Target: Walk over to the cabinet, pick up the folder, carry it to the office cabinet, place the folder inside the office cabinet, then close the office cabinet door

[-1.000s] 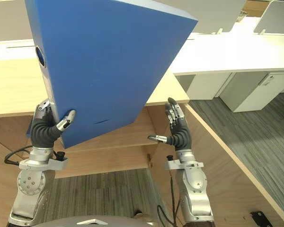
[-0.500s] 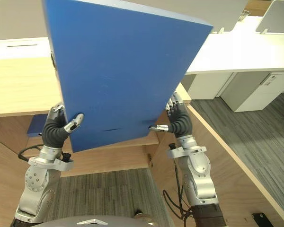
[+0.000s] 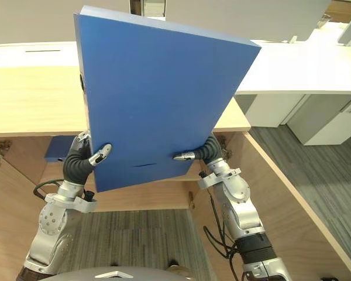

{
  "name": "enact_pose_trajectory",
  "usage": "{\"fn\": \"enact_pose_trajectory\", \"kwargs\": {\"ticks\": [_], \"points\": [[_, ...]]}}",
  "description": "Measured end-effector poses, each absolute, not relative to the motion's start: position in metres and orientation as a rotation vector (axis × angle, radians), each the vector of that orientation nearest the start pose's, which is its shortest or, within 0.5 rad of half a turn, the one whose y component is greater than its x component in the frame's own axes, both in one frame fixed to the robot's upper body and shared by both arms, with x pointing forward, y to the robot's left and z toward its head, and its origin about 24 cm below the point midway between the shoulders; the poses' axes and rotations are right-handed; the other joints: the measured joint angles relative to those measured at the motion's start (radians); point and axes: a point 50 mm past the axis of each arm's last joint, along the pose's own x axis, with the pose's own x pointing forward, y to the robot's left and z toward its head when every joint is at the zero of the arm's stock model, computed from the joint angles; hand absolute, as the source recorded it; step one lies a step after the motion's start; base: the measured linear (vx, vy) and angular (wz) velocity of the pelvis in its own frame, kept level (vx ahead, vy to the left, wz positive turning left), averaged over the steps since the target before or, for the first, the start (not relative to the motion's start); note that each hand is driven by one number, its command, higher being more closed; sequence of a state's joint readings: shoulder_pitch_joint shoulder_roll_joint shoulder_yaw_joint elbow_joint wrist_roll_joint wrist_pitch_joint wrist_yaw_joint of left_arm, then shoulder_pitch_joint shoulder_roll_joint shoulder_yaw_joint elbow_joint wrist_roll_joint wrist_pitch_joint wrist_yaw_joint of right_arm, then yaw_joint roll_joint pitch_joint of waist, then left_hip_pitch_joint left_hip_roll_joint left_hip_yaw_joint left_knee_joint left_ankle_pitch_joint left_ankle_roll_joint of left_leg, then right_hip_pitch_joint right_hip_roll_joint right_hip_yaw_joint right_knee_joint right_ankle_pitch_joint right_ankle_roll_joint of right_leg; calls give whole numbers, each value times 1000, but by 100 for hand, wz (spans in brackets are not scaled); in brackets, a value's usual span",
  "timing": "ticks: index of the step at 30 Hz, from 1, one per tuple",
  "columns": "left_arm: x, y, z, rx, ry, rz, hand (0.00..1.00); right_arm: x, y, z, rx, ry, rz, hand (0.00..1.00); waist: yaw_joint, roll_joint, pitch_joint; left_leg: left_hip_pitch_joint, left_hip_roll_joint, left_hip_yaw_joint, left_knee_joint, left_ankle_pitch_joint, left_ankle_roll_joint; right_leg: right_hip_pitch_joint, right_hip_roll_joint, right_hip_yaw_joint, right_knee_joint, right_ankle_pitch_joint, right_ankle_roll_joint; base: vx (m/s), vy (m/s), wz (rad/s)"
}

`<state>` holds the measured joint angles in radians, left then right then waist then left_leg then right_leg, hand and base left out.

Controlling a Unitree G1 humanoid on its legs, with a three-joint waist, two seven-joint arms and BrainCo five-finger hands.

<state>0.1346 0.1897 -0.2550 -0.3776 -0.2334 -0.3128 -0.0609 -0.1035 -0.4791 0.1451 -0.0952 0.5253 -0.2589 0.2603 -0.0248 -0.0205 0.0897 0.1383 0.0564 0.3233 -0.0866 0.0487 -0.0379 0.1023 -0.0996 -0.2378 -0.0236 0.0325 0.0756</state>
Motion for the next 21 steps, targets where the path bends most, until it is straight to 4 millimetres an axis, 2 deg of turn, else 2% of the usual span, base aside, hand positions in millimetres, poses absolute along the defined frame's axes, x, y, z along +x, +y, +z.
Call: {"fn": "enact_pose_trajectory", "kwargs": {"ticks": [10, 20, 21], "points": [[209, 120, 122, -129, -513, -322, 100, 261, -175, 122, 28, -380, 472, 100, -1, 0, 0, -16, -5, -20, 0, 11, 6, -3, -4, -19, -7, 7, 1, -4, -2, 5], [214, 121, 120, -109, -518, -260, 100, 264, -167, 125, 125, -439, 418, 100, -2, 0, -3, -18, -6, -19, 0, 16, 8, -1, -3, -18, -16, 17, -1, 0, 0, 0], [214, 122, 121, -102, -523, -246, 0, 263, -166, 126, 127, -448, 412, 100, -3, -1, -4, -18, -5, -19, 0, 17, 8, -1, -3, -17, -17, 18, -1, 0, 0, 0]]}}
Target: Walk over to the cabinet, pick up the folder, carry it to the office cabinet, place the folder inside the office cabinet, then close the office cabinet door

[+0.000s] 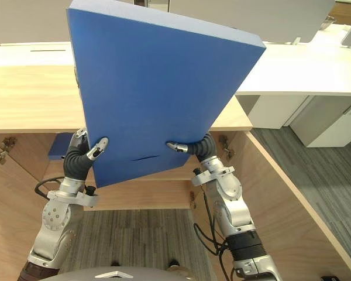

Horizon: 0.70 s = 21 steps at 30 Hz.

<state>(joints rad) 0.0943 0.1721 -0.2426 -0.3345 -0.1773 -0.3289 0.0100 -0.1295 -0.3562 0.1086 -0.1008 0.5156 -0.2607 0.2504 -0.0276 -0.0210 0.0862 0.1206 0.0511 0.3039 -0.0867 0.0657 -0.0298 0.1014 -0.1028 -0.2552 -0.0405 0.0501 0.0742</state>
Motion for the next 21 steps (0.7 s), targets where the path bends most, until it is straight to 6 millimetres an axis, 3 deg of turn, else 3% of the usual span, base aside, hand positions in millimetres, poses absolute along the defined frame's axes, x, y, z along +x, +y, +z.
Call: {"fn": "enact_pose_trajectory", "kwargs": {"ticks": [10, 21], "points": [[217, 133, 123, 43, -554, -100, 0, 256, -157, 128, 223, -509, 369, 100, 2, -1, -7, 1, 0, -3, 0, 3, 1, 5, 0, -2, -4, 3, 1, 0, 0, 0], [207, 165, 110, 89, -498, 162, 0, 246, -160, 120, 267, -496, 314, 100, 4, 0, -7, 1, -4, -33, 0, 6, 2, 21, -5, -34, -4, -2, 5, 1, 0, 7]]}}
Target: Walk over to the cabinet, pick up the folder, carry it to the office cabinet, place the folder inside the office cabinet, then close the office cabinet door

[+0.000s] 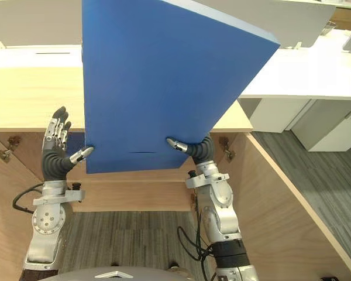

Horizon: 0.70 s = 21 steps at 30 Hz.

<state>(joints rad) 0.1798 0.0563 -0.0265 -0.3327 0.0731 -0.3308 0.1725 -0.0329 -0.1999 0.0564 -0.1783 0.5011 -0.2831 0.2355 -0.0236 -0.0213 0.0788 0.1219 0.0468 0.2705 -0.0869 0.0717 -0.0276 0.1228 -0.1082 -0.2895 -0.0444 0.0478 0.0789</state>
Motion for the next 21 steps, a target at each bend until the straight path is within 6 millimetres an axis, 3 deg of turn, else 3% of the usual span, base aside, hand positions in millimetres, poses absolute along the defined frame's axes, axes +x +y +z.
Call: {"fn": "enact_pose_trajectory", "kwargs": {"ticks": [9, 10, 18, 21], "points": [[192, 188, 79, 129, -346, 277, 0, 241, -168, 114, 228, -481, 267, 100, 10, 1, -1, -9, -5, -25, -1, 4, 5, -1, -10, -25, 8, -12, -3, -1, 3, 9], [190, 193, 64, 137, -275, 295, 0, 241, -168, 114, 226, -480, 267, 100, 15, 0, -2, -11, -4, -26, -1, 4, 5, -1, -10, -26, 8, -12, -3, 0, 7, 4], [178, 202, 1, 146, 39, 313, 0, 237, -170, 107, 198, -447, 239, 100, 23, -3, -4, -19, -4, -31, -1, 5, 5, -5, -10, -31, 8, -13, -3, 0, 0, 0], [174, 201, -16, 140, 116, 289, 0, 236, -170, 106, 198, -444, 237, 100, 22, -3, -4, -23, -4, -31, -1, 5, 4, -8, -10, -31, 8, -14, -3, 0, 0, 0]]}}
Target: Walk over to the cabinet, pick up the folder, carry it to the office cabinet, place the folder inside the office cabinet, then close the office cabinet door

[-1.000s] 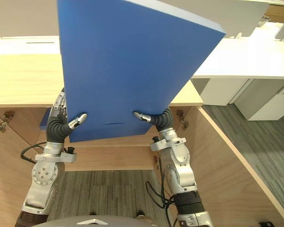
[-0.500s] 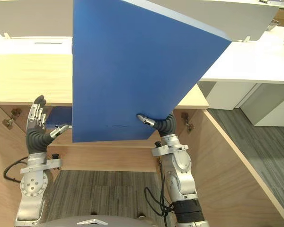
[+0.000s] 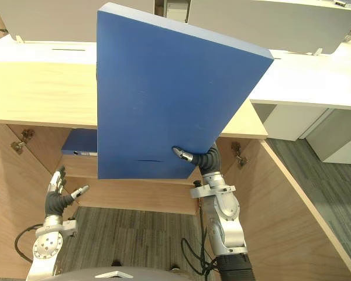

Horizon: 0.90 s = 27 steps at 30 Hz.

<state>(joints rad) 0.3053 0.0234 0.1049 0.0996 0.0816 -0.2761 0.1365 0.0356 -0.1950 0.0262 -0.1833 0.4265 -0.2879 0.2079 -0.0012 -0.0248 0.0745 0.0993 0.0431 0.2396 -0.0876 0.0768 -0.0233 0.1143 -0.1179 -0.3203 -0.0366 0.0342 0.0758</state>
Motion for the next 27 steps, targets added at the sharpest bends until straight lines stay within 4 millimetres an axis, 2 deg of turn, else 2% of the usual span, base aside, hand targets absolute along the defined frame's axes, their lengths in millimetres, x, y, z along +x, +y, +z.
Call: {"fn": "enact_pose_trajectory", "kwargs": {"ticks": [5, 9, 13, 18, 21, 23, 25, 27], "points": [[167, 195, -43, 144, 244, 240, 0, 236, -162, 105, 204, -443, 269, 100, -1, -3, -12, -13, 1, 2, 0, 3, 0, -14, 0, 2, 2, 1, 0, 7, 0, 0], [163, 184, -61, 162, 330, 175, 0, 233, -137, 101, 224, -414, 379, 100, 0, -4, -15, -21, 2, 7, 0, 3, 0, -31, 1, 8, 8, -1, -1, -6, 0, -2], [164, 171, -70, 189, 367, 92, 0, 227, -112, 95, 199, -382, 489, 100, 1, -5, -16, -38, 3, 9, 0, 4, 0, -49, 0, 10, 14, 0, -2, -3, 0, -1], [158, 164, -83, 259, 428, -9, 0, 216, -83, 85, 95, -338, 646, 100, 5, -11, -19, -56, 9, 29, 0, 5, -1, -79, 0, 32, 20, 4, -7, 6, 5, -10], [156, 159, -88, 271, 449, -46, 0, 216, -75, 76, 13, -304, 711, 100, 2, -8, -14, -64, 10, 36, 0, 6, -2, -95, 0, 40, 26, 6, -8, 6, -3, -10], [160, 158, -87, 286, 440, -68, 0, 220, -70, 75, -32, -305, 729, 100, 1, -7, 3, -75, 12, 39, 1, 9, -4, -117, 0, 47, 45, 5, -9, -32, 3, -8], [167, 159, -85, 310, 423, -79, 0, 225, -64, 83, -61, -347, 750, 100, 3, -5, 37, -96, 15, 45, 1, 14, -10, -155, -1, 56, 76, 2, -12, -92, 3, -10], [179, 162, -81, 354, 394, -99, 0, 230, -51, 97, -114, -418, 805, 100, 4, -2, 101, -132, 16, 52, 7, 29, -7, -224, -10, 64, 143, -17, -20, -111, 4, -6]]}}
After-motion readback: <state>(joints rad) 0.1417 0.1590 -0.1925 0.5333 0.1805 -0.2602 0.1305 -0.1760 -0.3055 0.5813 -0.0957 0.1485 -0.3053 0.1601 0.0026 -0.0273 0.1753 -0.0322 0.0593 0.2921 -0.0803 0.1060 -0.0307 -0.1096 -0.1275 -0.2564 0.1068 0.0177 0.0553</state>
